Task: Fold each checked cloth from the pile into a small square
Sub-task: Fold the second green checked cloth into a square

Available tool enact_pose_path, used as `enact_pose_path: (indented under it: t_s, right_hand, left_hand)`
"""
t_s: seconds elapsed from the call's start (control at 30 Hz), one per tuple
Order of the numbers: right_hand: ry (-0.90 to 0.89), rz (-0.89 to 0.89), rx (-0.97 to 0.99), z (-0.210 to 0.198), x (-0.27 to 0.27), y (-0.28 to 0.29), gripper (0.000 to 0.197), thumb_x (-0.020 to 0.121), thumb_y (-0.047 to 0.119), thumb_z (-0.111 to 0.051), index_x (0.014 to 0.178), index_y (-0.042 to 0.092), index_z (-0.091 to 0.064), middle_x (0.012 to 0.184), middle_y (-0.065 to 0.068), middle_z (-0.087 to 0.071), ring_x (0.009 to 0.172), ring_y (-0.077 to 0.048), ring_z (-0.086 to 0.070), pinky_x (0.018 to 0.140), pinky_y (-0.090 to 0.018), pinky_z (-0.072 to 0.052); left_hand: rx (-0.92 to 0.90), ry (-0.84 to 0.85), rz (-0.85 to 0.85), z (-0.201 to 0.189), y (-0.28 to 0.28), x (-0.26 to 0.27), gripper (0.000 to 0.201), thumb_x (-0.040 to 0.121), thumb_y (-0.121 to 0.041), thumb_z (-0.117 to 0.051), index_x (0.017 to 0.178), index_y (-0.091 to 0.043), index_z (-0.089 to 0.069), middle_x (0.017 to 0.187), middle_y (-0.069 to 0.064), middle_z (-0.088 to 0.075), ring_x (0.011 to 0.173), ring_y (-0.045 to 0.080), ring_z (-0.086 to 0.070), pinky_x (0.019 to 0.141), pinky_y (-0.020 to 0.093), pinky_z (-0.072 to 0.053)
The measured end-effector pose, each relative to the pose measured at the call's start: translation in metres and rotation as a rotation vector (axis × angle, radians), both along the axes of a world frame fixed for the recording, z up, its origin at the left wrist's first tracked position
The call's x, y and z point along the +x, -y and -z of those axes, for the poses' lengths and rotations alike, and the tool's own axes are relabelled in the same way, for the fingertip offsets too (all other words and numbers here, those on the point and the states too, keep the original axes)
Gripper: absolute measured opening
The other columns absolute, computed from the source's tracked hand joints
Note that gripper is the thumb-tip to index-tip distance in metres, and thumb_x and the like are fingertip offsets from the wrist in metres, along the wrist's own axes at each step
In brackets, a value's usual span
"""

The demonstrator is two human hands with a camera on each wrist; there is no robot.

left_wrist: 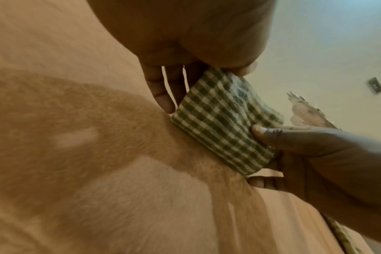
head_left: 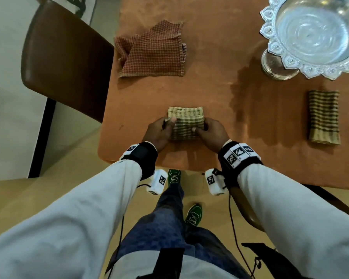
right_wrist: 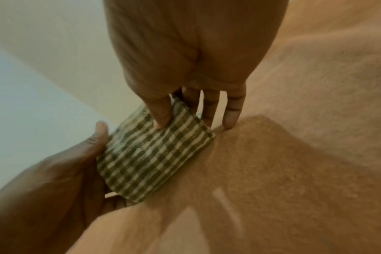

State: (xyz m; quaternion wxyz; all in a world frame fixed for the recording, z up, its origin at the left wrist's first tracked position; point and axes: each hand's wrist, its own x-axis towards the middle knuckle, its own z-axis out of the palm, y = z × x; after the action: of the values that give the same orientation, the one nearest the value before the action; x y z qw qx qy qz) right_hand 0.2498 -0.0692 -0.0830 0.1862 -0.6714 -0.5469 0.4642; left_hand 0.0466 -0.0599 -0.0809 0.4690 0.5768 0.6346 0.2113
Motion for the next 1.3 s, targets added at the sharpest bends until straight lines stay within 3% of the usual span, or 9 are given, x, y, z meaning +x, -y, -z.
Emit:
enact_pose_path:
  t_s: [0.17,0.37,0.57,0.7,0.8,0.9,1.07,1.23,1.3]
  right_hand:
    - [0.102,0.204,0.001,0.019,-0.008,-0.015,0.028,0.094,0.031,-0.060,0.110,0.009,-0.065,0.104,-0.009,-0.070,0.094,-0.026,-0.063,0.072,-0.023,-0.036]
    - [0.226,0.132,0.066,0.029,-0.011,-0.022,0.028,0.095,0.035,-0.056,0.111,0.012,-0.057,0.104,-0.012,-0.068,0.093,-0.032,-0.063,0.071,-0.032,-0.045]
    - [0.369,0.071,0.037,0.027,-0.014,-0.036,0.028,0.098,0.039,-0.048,0.113,0.015,-0.049,0.103,-0.015,-0.065,0.091,-0.038,-0.061,0.068,-0.040,-0.048]
    - [0.462,0.126,0.065,0.017,-0.017,-0.033,0.038,0.097,0.036,-0.046,0.125,0.010,-0.044,0.122,-0.017,-0.055,0.106,-0.038,-0.055,0.080,-0.045,-0.048]
    - [0.586,-0.107,0.202,0.010,-0.030,-0.027,0.061,0.098,0.033,-0.038,0.150,0.005,-0.023,0.154,-0.019,-0.027,0.141,-0.038,-0.027,0.112,-0.055,-0.024]
    - [0.681,-0.436,0.205,0.028,-0.037,-0.018,0.065,0.101,0.041,-0.025,0.156,0.013,-0.004,0.165,-0.007,0.004,0.151,-0.027,0.008,0.120,-0.054,0.004]
    - [0.753,-0.624,0.155,0.048,-0.010,-0.021,0.082,0.093,0.067,-0.016,0.157,0.016,-0.007,0.165,-0.005,-0.001,0.151,-0.031,0.004,0.117,-0.062,0.002]
    - [0.646,-0.342,-0.034,0.031,-0.010,-0.026,0.087,0.093,0.068,-0.021,0.155,0.013,0.009,0.163,-0.009,0.017,0.149,-0.033,0.016,0.113,-0.059,0.013]
    - [0.571,-0.149,-0.023,0.012,-0.004,-0.028,0.073,0.097,0.046,-0.039,0.153,0.008,-0.010,0.161,-0.015,-0.011,0.147,-0.038,-0.012,0.117,-0.058,-0.012]
  left_hand:
    - [-0.037,-0.084,-0.081,0.020,-0.014,0.009,0.027,0.094,-0.043,-0.058,0.103,-0.017,-0.056,0.089,-0.005,-0.065,0.081,0.014,-0.061,0.067,0.024,-0.042]
    - [-0.007,-0.368,-0.079,0.024,-0.020,0.020,0.033,0.097,-0.037,-0.055,0.119,-0.013,-0.051,0.108,0.013,-0.067,0.095,0.035,-0.062,0.067,0.029,-0.037]
    - [0.025,-0.378,-0.107,0.028,-0.017,0.025,0.029,0.098,-0.031,-0.050,0.117,-0.011,-0.043,0.106,0.014,-0.064,0.091,0.037,-0.061,0.065,0.031,-0.038]
    - [0.100,-0.397,-0.166,0.030,-0.014,0.022,0.047,0.090,-0.029,-0.055,0.128,-0.015,-0.032,0.125,0.012,-0.054,0.103,0.034,-0.059,0.083,0.042,-0.052]
    - [0.440,-0.572,0.184,0.034,-0.020,0.024,0.056,0.087,-0.027,-0.052,0.141,-0.013,-0.039,0.143,0.014,-0.043,0.127,0.036,-0.044,0.103,0.046,-0.038]
    - [0.489,-0.729,0.582,0.050,-0.023,0.016,0.062,0.097,-0.039,-0.026,0.154,-0.013,-0.023,0.161,0.009,-0.022,0.148,0.030,-0.019,0.120,0.045,-0.014]
    - [0.379,-0.774,0.623,0.060,-0.027,-0.006,0.075,0.096,-0.056,-0.021,0.155,-0.009,-0.021,0.162,0.012,-0.019,0.149,0.029,-0.018,0.121,0.046,-0.013]
    - [0.235,-0.726,0.571,0.036,-0.037,0.006,0.071,0.098,-0.051,-0.030,0.155,-0.011,-0.018,0.160,0.010,-0.022,0.146,0.032,-0.021,0.118,0.046,-0.018]
    - [0.230,-0.703,0.539,0.025,-0.051,0.008,0.063,0.097,-0.047,-0.042,0.148,-0.012,-0.031,0.147,0.011,-0.039,0.131,0.032,-0.036,0.108,0.043,-0.034]
